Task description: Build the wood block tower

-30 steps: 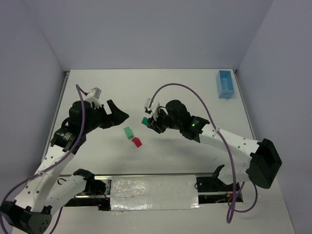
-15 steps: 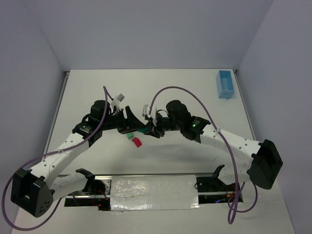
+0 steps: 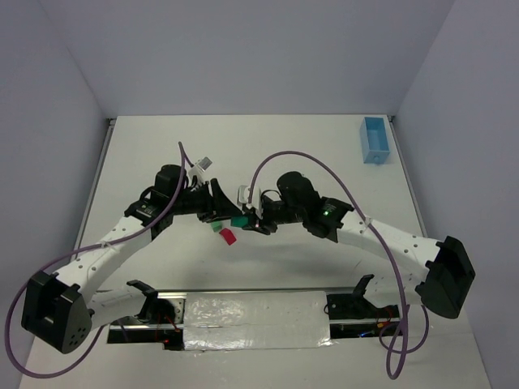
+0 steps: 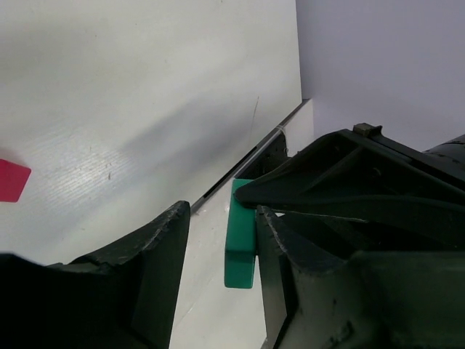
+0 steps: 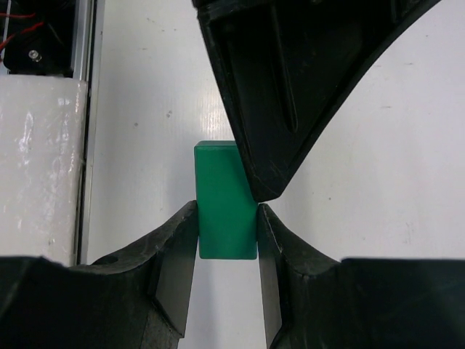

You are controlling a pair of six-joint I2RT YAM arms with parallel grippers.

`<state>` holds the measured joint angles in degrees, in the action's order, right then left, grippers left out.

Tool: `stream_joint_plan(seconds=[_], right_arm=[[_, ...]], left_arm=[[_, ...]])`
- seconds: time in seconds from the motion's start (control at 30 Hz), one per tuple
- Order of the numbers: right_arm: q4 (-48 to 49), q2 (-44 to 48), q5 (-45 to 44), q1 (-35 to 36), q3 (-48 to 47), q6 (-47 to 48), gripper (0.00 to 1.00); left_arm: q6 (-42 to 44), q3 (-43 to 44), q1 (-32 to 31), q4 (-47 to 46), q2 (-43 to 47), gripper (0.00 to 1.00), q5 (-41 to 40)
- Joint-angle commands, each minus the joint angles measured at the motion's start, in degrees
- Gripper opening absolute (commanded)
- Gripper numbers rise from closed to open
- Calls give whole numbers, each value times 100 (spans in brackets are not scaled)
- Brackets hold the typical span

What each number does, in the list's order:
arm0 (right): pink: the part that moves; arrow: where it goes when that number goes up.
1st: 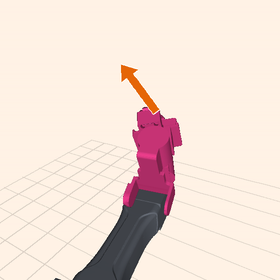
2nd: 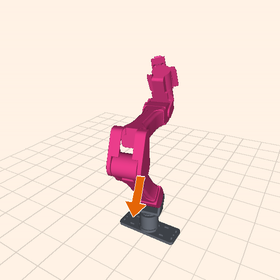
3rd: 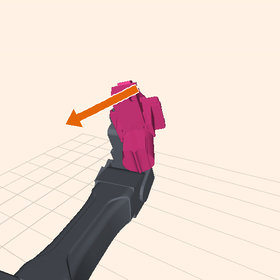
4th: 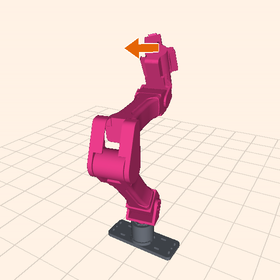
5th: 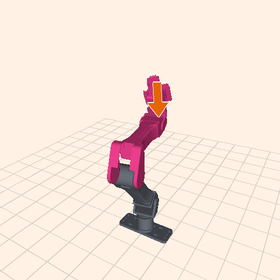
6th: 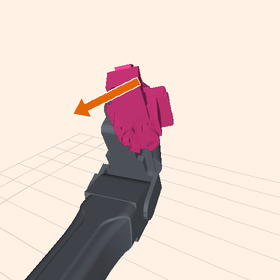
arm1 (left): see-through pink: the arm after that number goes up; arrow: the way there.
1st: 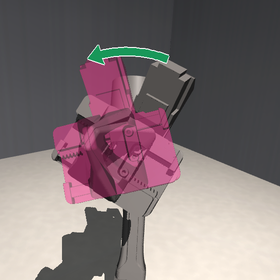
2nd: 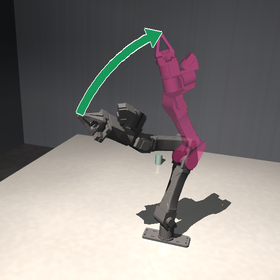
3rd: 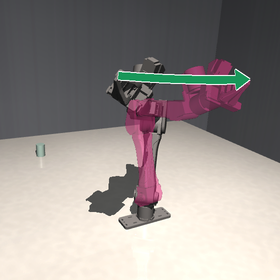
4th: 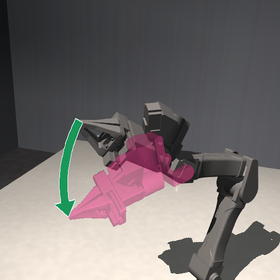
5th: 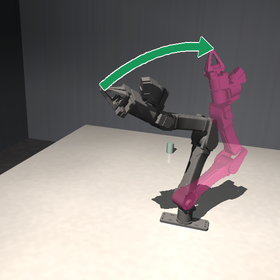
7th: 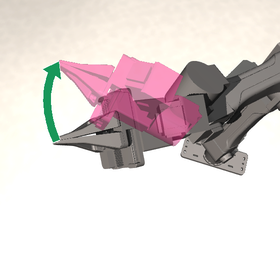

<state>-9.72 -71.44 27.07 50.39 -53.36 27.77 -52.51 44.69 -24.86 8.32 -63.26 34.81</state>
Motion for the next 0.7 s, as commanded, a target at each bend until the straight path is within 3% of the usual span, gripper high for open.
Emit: stream_joint_plan(seconds=[0.0, 0.57, 0.63, 0.67], right_arm=[[154, 332, -131, 94, 89, 325, 0], [189, 403, -544, 155, 124, 616, 0], [216, 394, -632, 155, 133, 607, 0], [207, 394, -659, 155, 133, 616, 0]], left_arm=[[285, 207, -19, 178, 16, 53, 158], [505, 260, -19, 328, 113, 19, 448], [549, 269, -19, 346, 139, 30, 431], [566, 269, -19, 416, 148, 48, 404]])
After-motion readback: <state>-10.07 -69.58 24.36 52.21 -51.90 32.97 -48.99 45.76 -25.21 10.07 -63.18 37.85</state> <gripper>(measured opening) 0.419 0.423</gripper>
